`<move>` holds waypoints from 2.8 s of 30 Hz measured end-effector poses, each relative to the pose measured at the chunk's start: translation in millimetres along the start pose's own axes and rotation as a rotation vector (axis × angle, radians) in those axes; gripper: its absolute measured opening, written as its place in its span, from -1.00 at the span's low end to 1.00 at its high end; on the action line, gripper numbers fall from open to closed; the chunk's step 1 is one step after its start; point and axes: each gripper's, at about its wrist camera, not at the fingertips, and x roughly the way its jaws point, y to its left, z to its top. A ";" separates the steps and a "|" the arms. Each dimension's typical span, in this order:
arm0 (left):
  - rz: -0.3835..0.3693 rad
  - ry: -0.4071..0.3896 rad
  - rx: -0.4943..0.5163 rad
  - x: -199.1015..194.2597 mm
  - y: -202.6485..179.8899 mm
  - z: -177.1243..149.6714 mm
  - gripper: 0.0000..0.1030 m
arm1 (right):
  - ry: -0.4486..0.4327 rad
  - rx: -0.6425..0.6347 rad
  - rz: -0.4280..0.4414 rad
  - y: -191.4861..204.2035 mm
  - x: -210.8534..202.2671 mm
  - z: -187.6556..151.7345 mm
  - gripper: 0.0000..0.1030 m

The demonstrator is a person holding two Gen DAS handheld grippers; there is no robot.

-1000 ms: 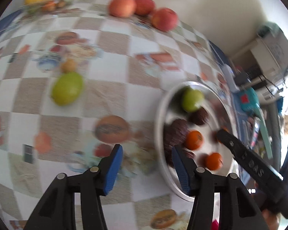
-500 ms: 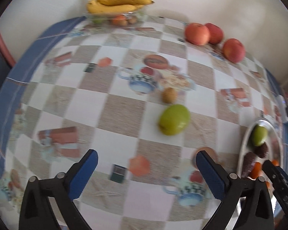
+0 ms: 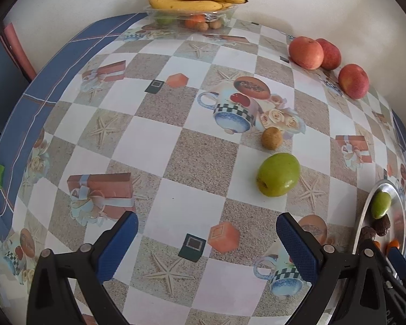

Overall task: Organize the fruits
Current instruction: 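Move both open grippers back toward the loose green pear, then grasp a green pear with the right gripper while the left gripper grasps a small brown kiwi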

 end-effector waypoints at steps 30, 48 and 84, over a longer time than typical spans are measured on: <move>0.029 0.000 -0.176 13.0 60.4 31.1 1.00 | -0.093 -0.175 0.141 86.6 11.4 10.1 0.77; 0.053 0.031 -0.187 45.0 70.0 46.2 1.00 | -0.024 -0.274 0.152 122.6 58.8 10.3 0.76; -0.152 -0.023 -0.161 43.0 42.1 56.0 0.98 | -0.096 -0.159 0.291 93.1 37.7 30.7 -0.16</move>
